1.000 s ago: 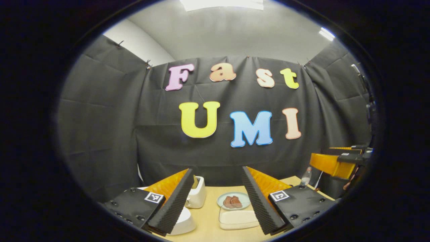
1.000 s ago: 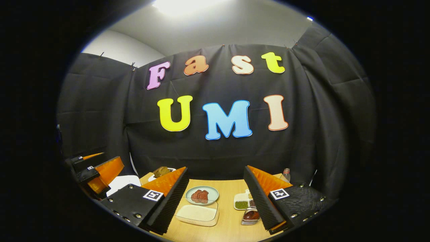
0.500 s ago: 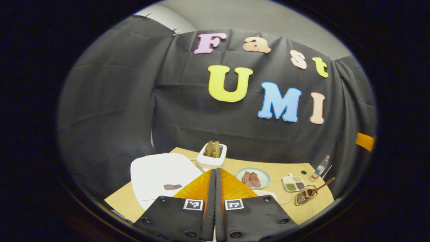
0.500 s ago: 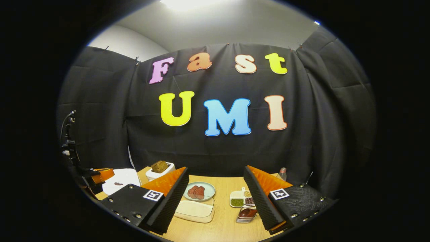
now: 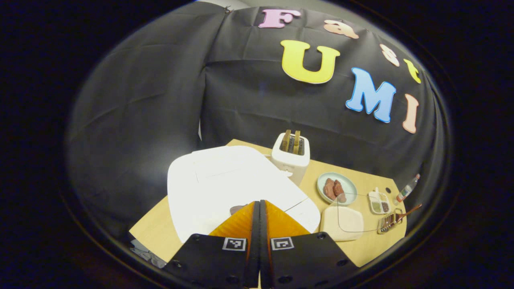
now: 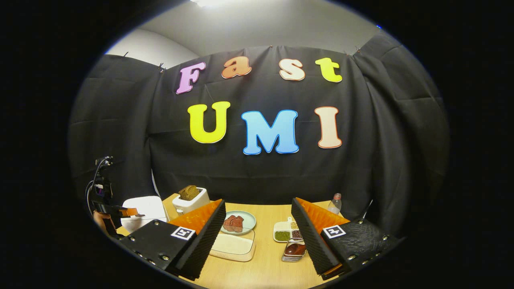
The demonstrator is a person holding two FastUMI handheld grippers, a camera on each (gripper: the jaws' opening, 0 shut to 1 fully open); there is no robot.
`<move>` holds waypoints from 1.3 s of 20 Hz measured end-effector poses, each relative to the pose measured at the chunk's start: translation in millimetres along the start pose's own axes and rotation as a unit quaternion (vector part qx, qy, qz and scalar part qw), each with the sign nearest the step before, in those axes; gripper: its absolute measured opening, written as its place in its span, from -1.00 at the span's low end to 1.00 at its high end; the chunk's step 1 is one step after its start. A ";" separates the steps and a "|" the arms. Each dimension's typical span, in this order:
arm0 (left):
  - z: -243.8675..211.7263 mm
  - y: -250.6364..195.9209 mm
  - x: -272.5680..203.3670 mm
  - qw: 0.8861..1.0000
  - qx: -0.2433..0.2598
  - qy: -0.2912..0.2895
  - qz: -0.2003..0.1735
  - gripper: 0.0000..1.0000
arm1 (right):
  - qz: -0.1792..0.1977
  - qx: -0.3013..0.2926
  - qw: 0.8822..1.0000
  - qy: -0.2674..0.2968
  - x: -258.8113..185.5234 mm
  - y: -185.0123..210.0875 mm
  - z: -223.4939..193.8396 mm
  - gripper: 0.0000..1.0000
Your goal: Close the left gripper, press the button to open the rice cooker; take a wooden spoon from the chopstick holder with the right hand, scoop a spoonful of rice and pour it into the rice cooker, then put the wooden spoon back into the chopstick holder.
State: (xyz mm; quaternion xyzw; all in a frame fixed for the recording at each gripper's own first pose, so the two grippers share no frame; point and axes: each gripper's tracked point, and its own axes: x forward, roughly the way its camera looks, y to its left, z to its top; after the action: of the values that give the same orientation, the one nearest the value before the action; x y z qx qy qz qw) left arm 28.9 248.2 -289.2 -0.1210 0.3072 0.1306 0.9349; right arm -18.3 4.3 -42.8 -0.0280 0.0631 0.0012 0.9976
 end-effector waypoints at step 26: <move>169.3 -57.0 -137.9 0.959 0.056 -0.277 -0.006 0.89 | -0.043 0.029 0.999 -0.006 -4.8 -50.5 -7.5 0.99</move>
State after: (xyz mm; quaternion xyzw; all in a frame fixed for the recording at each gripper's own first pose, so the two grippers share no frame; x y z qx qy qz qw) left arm 31.8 223.4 -65.0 -0.0294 0.0427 0.1361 0.9893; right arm -23.8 -46.6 -46.9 -0.0017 0.0556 -0.0437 0.9975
